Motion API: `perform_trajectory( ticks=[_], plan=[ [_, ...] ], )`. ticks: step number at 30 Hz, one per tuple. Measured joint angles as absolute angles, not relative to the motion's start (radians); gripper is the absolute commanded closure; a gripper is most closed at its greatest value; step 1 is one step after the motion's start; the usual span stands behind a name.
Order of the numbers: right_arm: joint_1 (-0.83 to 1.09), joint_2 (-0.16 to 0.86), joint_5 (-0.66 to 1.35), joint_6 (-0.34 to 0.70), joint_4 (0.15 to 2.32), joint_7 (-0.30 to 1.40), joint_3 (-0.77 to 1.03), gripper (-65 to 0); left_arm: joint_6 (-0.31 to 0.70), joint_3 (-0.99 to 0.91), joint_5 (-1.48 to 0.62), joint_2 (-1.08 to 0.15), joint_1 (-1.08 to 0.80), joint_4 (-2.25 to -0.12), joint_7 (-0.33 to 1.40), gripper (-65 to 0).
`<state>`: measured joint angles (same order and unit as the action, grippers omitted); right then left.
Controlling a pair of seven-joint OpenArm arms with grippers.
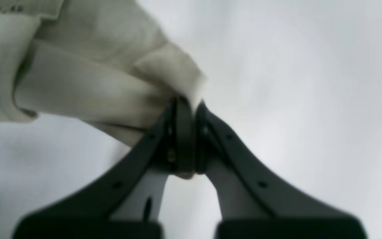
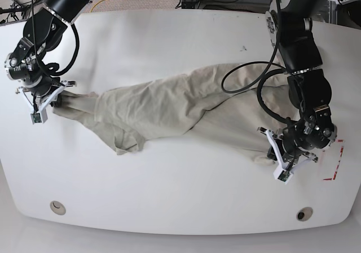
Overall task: Fold the T-shirt properly
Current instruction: 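Grasp the hem with the left gripper and pull it toward the right gripper, then lift the shirt with both grippers and stretch it between them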
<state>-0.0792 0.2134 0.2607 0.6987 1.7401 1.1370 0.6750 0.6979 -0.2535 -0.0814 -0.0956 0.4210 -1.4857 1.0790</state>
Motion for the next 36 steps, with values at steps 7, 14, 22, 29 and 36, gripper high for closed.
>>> perform_trajectory(
  ticks=[7,14,22,29,36],
  plan=[
    [-0.199,0.234,0.27,0.701,1.74,1.137,0.615,0.0,0.698,-0.281,-0.082,-0.126,0.448,-1.66,1.096,0.0],
    [-0.352,0.293,0.261,0.699,1.74,1.147,0.543,0.0,0.7,-0.281,-0.1,-0.161,0.577,-1.767,1.167,0.0],
    [-0.55,0.362,0.293,0.706,1.883,1.232,0.464,0.0,0.699,-0.281,-0.106,-0.201,0.8,-1.904,1.256,0.0],
    [-0.546,0.401,0.315,0.703,1.954,1.245,0.47,0.0,0.699,-0.299,-0.128,-0.244,0.832,-1.965,1.295,0.0],
    [-0.404,0.356,0.29,0.703,1.944,1.259,0.472,0.0,0.701,-0.313,-0.13,-0.225,0.675,-1.954,1.33,0.0]
  ],
)
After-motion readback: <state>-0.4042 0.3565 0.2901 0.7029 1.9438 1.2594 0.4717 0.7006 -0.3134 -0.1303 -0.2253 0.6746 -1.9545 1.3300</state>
